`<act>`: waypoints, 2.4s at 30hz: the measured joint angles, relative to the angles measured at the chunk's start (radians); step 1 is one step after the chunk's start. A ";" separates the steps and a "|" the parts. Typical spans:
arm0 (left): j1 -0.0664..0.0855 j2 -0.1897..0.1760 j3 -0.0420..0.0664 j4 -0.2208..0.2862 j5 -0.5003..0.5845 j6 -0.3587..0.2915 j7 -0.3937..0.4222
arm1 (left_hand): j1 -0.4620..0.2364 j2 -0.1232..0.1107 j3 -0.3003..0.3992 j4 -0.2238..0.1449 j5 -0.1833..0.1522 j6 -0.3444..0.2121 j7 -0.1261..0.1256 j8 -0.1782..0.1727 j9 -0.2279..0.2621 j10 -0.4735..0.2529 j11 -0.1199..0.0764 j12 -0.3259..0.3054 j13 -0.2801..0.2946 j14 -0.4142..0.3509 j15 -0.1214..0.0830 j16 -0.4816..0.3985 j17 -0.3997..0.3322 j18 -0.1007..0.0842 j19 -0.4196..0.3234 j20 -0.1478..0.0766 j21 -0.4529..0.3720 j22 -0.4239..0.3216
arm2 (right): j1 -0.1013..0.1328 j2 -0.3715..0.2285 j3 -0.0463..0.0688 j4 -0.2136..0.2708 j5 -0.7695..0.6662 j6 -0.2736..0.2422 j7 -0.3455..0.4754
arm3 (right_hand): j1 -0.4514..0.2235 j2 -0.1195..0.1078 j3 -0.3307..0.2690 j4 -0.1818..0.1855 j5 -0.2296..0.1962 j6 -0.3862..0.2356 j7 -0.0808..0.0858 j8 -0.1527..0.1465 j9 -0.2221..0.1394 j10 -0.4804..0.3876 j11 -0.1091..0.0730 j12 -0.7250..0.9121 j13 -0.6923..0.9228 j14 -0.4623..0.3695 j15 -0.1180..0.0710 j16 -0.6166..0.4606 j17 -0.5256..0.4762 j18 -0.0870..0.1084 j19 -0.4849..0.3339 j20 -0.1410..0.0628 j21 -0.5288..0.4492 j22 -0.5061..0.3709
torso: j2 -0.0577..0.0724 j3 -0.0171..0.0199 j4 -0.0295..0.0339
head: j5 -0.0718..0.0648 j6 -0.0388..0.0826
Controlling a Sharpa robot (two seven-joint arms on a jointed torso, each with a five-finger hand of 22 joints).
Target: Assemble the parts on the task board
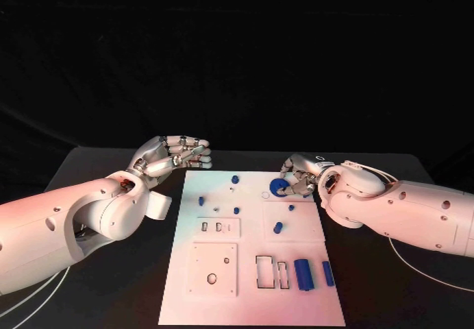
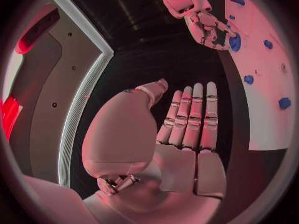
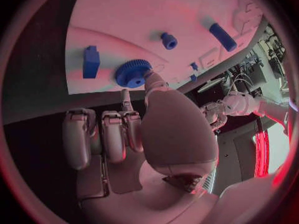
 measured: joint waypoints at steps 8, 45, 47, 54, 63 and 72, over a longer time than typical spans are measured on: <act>0.000 0.000 0.000 0.000 0.000 0.001 -0.001 | 0.000 0.000 0.000 0.000 0.000 0.000 0.000 0.000 0.000 0.000 0.000 0.000 0.000 0.000 0.000 0.000 0.000 0.000 0.000 0.000 0.000 -0.001 | -0.003 0.004 0.000 -0.006 0.012 0.008 0.008 | -0.005 0.005 0.000 0.000 0.000 0.000 0.000 0.000 0.001 0.000 0.000 0.000 0.000 0.000 0.000 0.000 0.000 0.000 -0.002 0.002 0.000 0.000 | 0.000 -0.0012 -0.0006 | 0.000 -0.003; 0.000 0.002 -0.001 -0.007 0.000 0.005 -0.007 | 0.000 0.000 0.003 0.003 0.000 0.000 0.000 -0.003 -0.001 0.004 0.004 -0.004 0.000 -0.004 0.004 -0.004 0.002 0.000 0.000 0.000 0.000 -0.002 | -0.003 0.002 0.002 -0.004 0.025 0.023 0.033 | 0.053 0.008 0.050 -0.009 0.000 0.033 -0.008 -0.016 0.001 0.000 0.000 0.004 0.001 0.000 0.000 0.004 0.000 0.000 -0.002 0.001 0.000 0.000 | -0.001 -0.0003 -0.0005 | -0.003 -0.009; 0.000 0.002 -0.001 -0.007 0.000 0.005 -0.007 | 0.000 0.000 0.003 0.003 0.000 0.000 0.000 -0.003 -0.001 0.004 0.004 -0.004 0.000 -0.004 0.004 -0.004 0.002 0.000 0.000 0.000 0.000 -0.002 | -0.003 0.002 0.001 -0.004 0.024 0.022 0.033 | 0.070 0.011 0.063 -0.013 0.000 0.034 -0.008 -0.016 0.001 0.000 0.000 0.004 0.001 0.000 0.000 0.004 0.000 0.000 -0.002 0.001 0.000 0.000 | -0.001 -0.0004 -0.0006 | -0.003 -0.008; 0.000 0.002 -0.001 -0.007 0.000 0.005 -0.008 | 0.000 0.000 0.003 0.003 0.000 0.000 0.000 -0.003 -0.001 0.004 0.004 -0.004 0.000 -0.004 0.004 -0.004 0.002 0.000 0.000 0.000 0.000 -0.002 | -0.002 0.003 0.002 0.000 0.023 0.014 0.036 | 0.117 -0.001 0.223 -0.012 0.003 0.066 -0.005 -0.037 -0.014 0.000 0.000 0.010 0.000 0.000 0.000 0.004 0.000 0.000 -0.002 0.001 0.004 0.000 | -0.001 -0.0007 -0.0007 | -0.003 -0.007; 0.000 0.002 -0.001 -0.007 0.000 0.005 -0.009 | 0.000 0.000 0.003 0.003 0.000 -0.004 0.004 -0.003 -0.001 0.000 0.007 -0.008 0.000 -0.004 0.004 -0.004 0.002 0.000 0.000 0.000 0.000 -0.002 | -0.005 0.002 0.000 0.012 0.018 -0.012 0.048 | 0.126 -0.007 0.299 -0.019 0.002 0.070 -0.001 -0.038 -0.014 0.000 0.000 0.022 0.000 0.003 -0.003 0.004 0.000 0.000 -0.002 0.001 0.012 0.000 | -0.001 -0.0007 -0.0006 | -0.001 -0.007; 0.000 0.001 -0.001 -0.008 0.000 0.005 -0.010 | 0.000 0.000 0.003 0.003 0.000 -0.004 0.004 -0.003 -0.001 0.000 0.007 -0.008 0.000 -0.004 0.004 -0.004 0.002 0.000 0.000 0.000 0.000 -0.002 | -0.002 -0.001 -0.001 0.070 -0.015 -0.056 0.056 | 0.088 -0.025 0.315 -0.016 0.001 0.072 0.000 -0.028 -0.014 0.000 -0.007 0.022 0.000 0.000 -0.008 0.004 0.000 -0.012 0.002 -0.002 0.020 0.000 | -0.001 -0.0005 -0.0006 | 0.003 -0.005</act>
